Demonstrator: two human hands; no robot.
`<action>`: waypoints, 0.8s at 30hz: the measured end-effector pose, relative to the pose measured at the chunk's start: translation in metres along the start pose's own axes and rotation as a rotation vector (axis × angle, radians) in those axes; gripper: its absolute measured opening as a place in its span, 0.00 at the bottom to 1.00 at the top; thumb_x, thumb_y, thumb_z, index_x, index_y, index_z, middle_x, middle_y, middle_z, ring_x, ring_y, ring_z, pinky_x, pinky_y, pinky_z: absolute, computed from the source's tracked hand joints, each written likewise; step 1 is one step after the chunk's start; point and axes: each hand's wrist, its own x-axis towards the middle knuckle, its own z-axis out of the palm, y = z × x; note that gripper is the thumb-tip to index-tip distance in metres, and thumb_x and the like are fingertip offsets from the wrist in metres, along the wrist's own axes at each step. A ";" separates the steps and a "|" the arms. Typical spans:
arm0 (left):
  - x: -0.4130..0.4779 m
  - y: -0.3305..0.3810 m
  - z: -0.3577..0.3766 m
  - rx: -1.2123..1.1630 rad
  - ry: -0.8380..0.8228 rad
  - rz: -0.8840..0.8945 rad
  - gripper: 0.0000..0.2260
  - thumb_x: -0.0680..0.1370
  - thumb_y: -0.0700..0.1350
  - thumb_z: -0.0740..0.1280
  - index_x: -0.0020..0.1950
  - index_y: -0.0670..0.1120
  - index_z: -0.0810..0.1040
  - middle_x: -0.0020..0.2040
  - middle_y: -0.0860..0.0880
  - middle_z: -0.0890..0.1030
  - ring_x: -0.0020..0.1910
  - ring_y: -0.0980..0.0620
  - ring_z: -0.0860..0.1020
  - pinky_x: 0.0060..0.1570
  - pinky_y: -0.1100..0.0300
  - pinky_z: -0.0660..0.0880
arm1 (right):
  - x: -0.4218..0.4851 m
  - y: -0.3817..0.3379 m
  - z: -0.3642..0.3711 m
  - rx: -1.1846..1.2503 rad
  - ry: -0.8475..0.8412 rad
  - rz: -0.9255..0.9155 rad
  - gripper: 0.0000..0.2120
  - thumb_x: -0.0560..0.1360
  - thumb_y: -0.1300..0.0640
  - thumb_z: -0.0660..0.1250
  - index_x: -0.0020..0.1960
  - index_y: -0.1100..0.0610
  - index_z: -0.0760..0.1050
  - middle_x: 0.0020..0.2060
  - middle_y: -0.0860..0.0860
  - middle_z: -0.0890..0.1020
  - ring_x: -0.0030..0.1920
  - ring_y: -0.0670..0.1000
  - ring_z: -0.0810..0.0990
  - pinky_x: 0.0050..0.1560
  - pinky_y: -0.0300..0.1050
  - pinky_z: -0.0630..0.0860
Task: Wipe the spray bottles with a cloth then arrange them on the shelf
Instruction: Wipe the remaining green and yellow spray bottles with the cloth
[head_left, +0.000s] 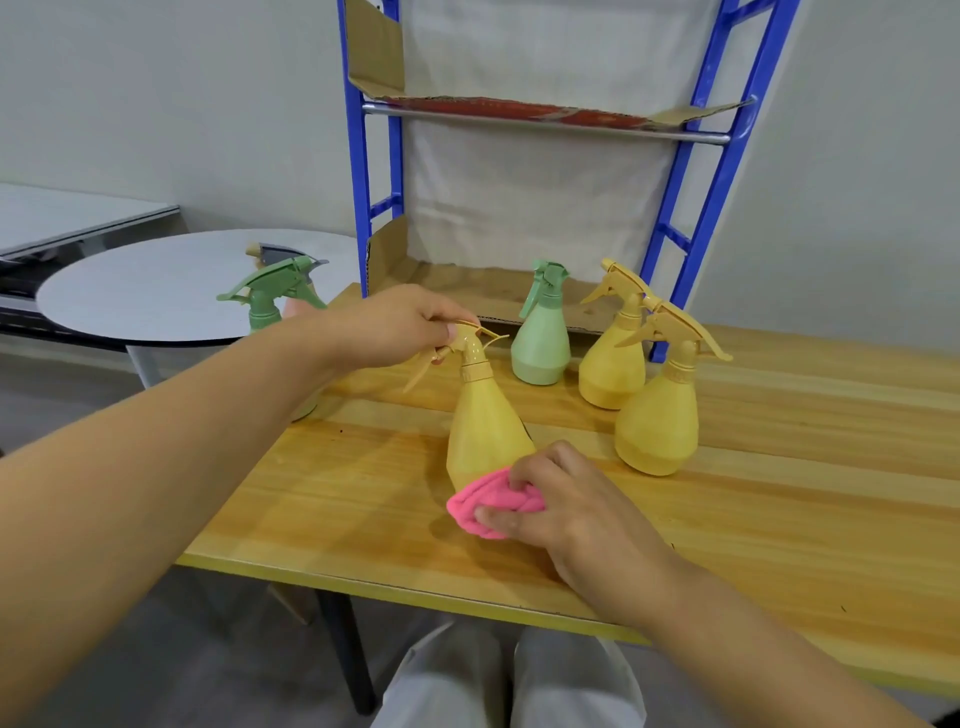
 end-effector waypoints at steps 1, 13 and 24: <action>-0.001 -0.004 -0.001 0.007 0.001 0.001 0.14 0.81 0.44 0.59 0.62 0.57 0.76 0.38 0.57 0.79 0.45 0.63 0.75 0.51 0.65 0.68 | 0.004 0.001 -0.004 0.001 -0.007 -0.005 0.21 0.70 0.61 0.70 0.61 0.45 0.77 0.49 0.51 0.77 0.49 0.50 0.69 0.43 0.39 0.69; -0.023 -0.007 0.006 0.026 0.012 0.147 0.16 0.80 0.41 0.59 0.56 0.63 0.72 0.53 0.41 0.80 0.53 0.42 0.76 0.53 0.65 0.71 | 0.054 0.019 -0.015 0.415 0.164 0.282 0.20 0.73 0.68 0.67 0.56 0.45 0.80 0.47 0.46 0.71 0.50 0.47 0.69 0.51 0.38 0.70; -0.013 0.000 -0.004 0.178 -0.034 0.310 0.17 0.80 0.41 0.60 0.54 0.65 0.72 0.45 0.66 0.74 0.50 0.62 0.66 0.53 0.74 0.60 | 0.016 0.007 0.006 0.313 0.180 0.175 0.12 0.76 0.53 0.60 0.54 0.45 0.81 0.47 0.48 0.73 0.50 0.49 0.71 0.45 0.40 0.73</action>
